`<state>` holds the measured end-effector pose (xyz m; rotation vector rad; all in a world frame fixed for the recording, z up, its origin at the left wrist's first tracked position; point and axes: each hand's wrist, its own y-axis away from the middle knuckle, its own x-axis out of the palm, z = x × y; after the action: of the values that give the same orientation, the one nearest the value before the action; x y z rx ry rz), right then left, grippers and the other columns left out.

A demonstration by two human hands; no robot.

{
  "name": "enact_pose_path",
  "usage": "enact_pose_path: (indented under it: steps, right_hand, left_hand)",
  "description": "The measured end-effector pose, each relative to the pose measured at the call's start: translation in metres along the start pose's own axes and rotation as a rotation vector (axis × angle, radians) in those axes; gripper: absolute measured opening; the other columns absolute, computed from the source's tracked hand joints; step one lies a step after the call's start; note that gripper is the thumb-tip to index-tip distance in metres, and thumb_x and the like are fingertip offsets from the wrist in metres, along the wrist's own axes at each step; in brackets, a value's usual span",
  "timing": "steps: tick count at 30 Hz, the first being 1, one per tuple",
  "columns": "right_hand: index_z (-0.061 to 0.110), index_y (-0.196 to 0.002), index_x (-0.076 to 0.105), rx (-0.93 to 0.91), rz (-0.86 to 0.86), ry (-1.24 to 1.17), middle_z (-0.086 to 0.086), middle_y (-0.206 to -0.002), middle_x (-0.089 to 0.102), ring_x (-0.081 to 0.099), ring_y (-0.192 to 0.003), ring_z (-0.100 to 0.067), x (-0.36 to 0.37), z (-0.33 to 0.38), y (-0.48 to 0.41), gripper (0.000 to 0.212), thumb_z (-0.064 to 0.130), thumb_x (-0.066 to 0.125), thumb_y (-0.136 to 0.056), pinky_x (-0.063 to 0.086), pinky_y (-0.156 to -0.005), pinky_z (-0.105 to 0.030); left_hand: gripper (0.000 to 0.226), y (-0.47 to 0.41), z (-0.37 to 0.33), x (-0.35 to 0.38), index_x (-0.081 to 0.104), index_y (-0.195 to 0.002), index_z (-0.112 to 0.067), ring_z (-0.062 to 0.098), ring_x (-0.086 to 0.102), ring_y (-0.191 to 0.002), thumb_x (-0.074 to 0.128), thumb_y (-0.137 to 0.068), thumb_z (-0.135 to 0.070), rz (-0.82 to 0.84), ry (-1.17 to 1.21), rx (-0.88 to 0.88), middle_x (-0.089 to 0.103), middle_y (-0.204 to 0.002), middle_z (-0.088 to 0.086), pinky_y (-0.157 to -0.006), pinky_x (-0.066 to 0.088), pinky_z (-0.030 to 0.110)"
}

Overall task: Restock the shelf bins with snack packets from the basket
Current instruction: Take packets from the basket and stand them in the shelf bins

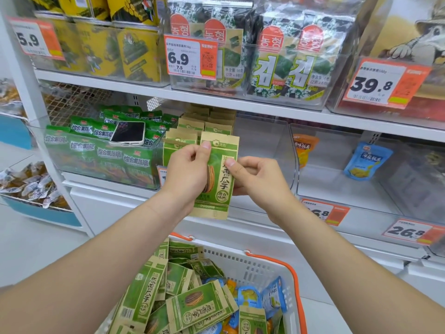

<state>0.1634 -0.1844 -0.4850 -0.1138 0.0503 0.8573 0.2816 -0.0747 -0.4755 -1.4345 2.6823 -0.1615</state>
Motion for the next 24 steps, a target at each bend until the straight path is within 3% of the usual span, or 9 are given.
enact_pose_path:
  steps: [3, 5, 7, 9, 11, 14, 17, 20, 24]
  right_hand:
    - [0.010, -0.105, 0.076, -0.153, -0.129, 0.047, -0.007, -0.089, 0.080, 0.077, -0.086, -0.029, 0.003, -0.001, -0.006, 0.017, 0.025, 0.069, -0.100, 0.064, -0.079, -0.049]
    - [0.019, -0.102, 0.077, -0.323, -0.271, 0.184, 0.005, -0.088, 0.079, 0.075, -0.085, -0.016, 0.002, -0.003, -0.014, 0.008, 0.024, 0.072, -0.098, 0.063, -0.079, -0.042]
    - [0.026, -0.102, 0.077, -0.422, -0.387, 0.257, 0.014, -0.087, 0.077, 0.072, -0.083, -0.007, 0.002, -0.001, -0.019, 0.007, 0.025, 0.073, -0.096, 0.059, -0.075, -0.034]
    - [0.029, -0.103, 0.076, -0.474, -0.452, 0.268, 0.017, -0.086, 0.076, 0.070, -0.083, -0.007, 0.003, 0.001, -0.023, 0.008, 0.025, 0.072, -0.097, 0.057, -0.072, -0.031]
    - [0.029, -0.105, 0.075, -0.510, -0.482, 0.266, 0.017, -0.088, 0.076, 0.070, -0.084, -0.007, 0.005, -0.001, -0.027, 0.009, 0.025, 0.071, -0.098, 0.056, -0.074, -0.026]
    - [0.024, -0.106, 0.075, -0.550, -0.498, 0.306, 0.016, -0.090, 0.075, 0.068, -0.086, -0.003, 0.006, -0.004, -0.036, 0.008, 0.025, 0.071, -0.099, 0.051, -0.071, -0.016]
    - [0.028, -0.100, 0.075, -0.533, -0.480, 0.453, 0.014, -0.089, 0.071, 0.064, -0.085, -0.001, 0.004, -0.013, -0.047, 0.004, 0.027, 0.073, -0.097, 0.041, -0.074, -0.007]
    - [0.028, -0.090, 0.079, -0.413, -0.452, 0.588, 0.016, -0.075, 0.068, 0.063, -0.077, -0.004, 0.001, -0.024, -0.060, 0.006, 0.032, 0.075, -0.093, 0.035, -0.072, -0.004]
    - [0.027, -0.087, 0.082, -0.178, -0.478, 0.568, 0.012, -0.074, 0.073, 0.067, -0.081, -0.013, 0.001, -0.032, -0.078, 0.020, 0.045, 0.076, -0.091, 0.042, -0.071, -0.024]
  left_hand:
    - [0.033, -0.008, -0.009, -0.004, 0.075, -0.090, -0.016, 0.021, 0.072, -0.086, 0.056, -0.105, -0.039, -0.038, -0.206, 0.163, 0.075, -0.085, 0.005, -0.084, 0.059, 0.055]
    - [0.021, -0.017, -0.018, -0.009, 0.074, -0.096, -0.023, 0.019, 0.068, -0.097, 0.056, -0.104, -0.031, -0.091, -0.330, 0.248, 0.074, -0.095, -0.006, -0.092, 0.056, 0.047]
    - [0.016, -0.028, -0.025, -0.013, 0.070, -0.105, -0.029, 0.024, 0.058, -0.115, 0.057, -0.100, -0.022, -0.122, -0.521, 0.290, 0.066, -0.114, -0.003, -0.104, 0.045, 0.043]
    - [0.025, -0.038, -0.028, -0.016, 0.064, -0.116, -0.032, 0.031, 0.042, -0.128, 0.060, -0.095, -0.020, -0.090, -0.709, 0.241, 0.050, -0.128, 0.000, -0.106, 0.034, 0.041]
    - [0.037, -0.042, -0.025, -0.018, 0.058, -0.122, -0.031, 0.031, 0.033, -0.130, 0.067, -0.087, -0.022, -0.071, -0.815, 0.213, 0.036, -0.127, -0.001, -0.103, 0.028, 0.041]
    - [0.058, -0.048, -0.007, -0.021, 0.050, -0.126, -0.030, 0.031, 0.029, -0.133, 0.079, -0.075, -0.031, -0.130, -0.920, 0.226, 0.033, -0.137, 0.002, -0.106, 0.026, 0.047]
    - [0.079, -0.055, 0.010, -0.020, 0.043, -0.133, -0.027, 0.035, 0.030, -0.137, 0.088, -0.069, -0.035, -0.156, -0.954, 0.173, 0.032, -0.146, 0.008, -0.111, 0.027, 0.051]
    - [0.083, -0.061, 0.018, -0.017, 0.042, -0.134, -0.026, 0.037, 0.032, -0.135, 0.090, -0.067, -0.032, -0.184, -1.008, 0.175, 0.035, -0.146, 0.009, -0.108, 0.030, 0.051]
    - [0.080, -0.069, 0.025, -0.016, 0.047, -0.132, -0.024, 0.036, 0.036, -0.133, 0.090, -0.067, -0.041, -0.242, -1.171, 0.295, 0.041, -0.143, 0.008, -0.106, 0.031, 0.052]
